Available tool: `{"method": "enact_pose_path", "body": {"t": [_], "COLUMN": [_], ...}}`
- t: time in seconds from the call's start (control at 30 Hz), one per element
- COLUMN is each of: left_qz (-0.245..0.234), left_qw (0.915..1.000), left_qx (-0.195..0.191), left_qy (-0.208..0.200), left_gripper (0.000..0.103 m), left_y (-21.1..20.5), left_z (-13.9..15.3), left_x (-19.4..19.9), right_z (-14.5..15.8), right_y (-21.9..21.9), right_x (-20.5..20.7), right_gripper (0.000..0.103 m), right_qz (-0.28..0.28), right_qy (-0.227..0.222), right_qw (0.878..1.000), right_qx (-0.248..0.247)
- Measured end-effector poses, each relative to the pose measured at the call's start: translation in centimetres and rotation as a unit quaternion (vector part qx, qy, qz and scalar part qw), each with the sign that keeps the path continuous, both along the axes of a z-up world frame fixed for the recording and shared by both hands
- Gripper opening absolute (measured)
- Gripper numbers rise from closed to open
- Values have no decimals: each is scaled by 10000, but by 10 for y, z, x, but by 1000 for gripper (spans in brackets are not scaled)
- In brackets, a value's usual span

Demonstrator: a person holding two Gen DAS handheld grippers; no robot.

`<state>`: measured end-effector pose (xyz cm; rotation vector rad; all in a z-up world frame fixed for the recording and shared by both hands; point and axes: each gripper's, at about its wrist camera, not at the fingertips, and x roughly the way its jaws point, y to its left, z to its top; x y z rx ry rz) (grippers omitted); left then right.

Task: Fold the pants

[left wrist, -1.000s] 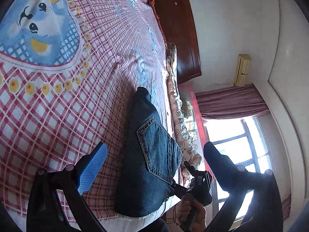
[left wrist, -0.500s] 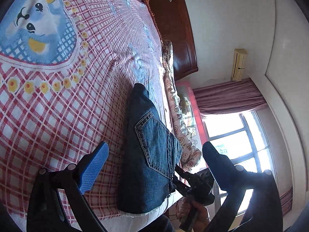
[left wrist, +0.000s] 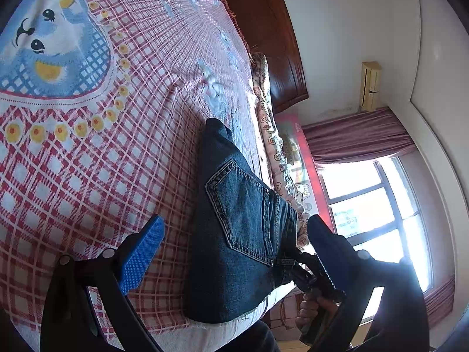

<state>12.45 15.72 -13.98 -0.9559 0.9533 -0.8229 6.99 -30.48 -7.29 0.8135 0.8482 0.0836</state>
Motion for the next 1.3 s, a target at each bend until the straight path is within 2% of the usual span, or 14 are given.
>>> {"method": "enact_pose_path", "body": {"t": [0.17,0.33,0.6,0.73,0.83,0.93,1.03,1.1,1.17,1.23,1.3], "left_qz": [-115,-210,-457,-474,-478,-375,-180,-119,-142,-357,-681], "left_qw": [9995,9970,9877,9865,9869,9876,9852,9830,9762,9668,9648], "left_qx": [295,728,1436,1493,1486,1503,1701,1822,2086,2358,2286], "left_qy": [-36,-135,-427,-478,-406,-261,-70,-216,-577,-923,-1106], "left_gripper": [98,98,98,98,98,98,99,100,100,101,101], "left_y": [-15,-35,-70,-79,-82,-82,-81,-84,-95,-116,-140], "left_z": [6,10,20,23,23,24,28,38,57,79,95], "left_x": [3,6,4,5,7,11,23,31,36,41,50], "right_z": [30,34,-3,-19,-30,-59,-75,-71,-71,-71,-68], "right_y": [-7,-19,-42,-45,-48,-54,-58,-56,-58,-58,-55], "right_x": [-1,-4,-26,-34,-39,-42,-44,-43,-43,-43,-41], "right_gripper": [14,14,14,14,14,13,14,14,14,14,14], "right_qz": [71,-36,-463,-605,-697,-860,-964,-882,-827,-801,-777], "right_qy": [-442,-530,-265,-240,-152,169,131,138,151,162,154], "right_qw": [9987,9982,9972,9955,9944,9922,9893,9915,9917,9921,9930], "right_qx": [238,277,531,694,773,891,1090,941,971,947,873]}}
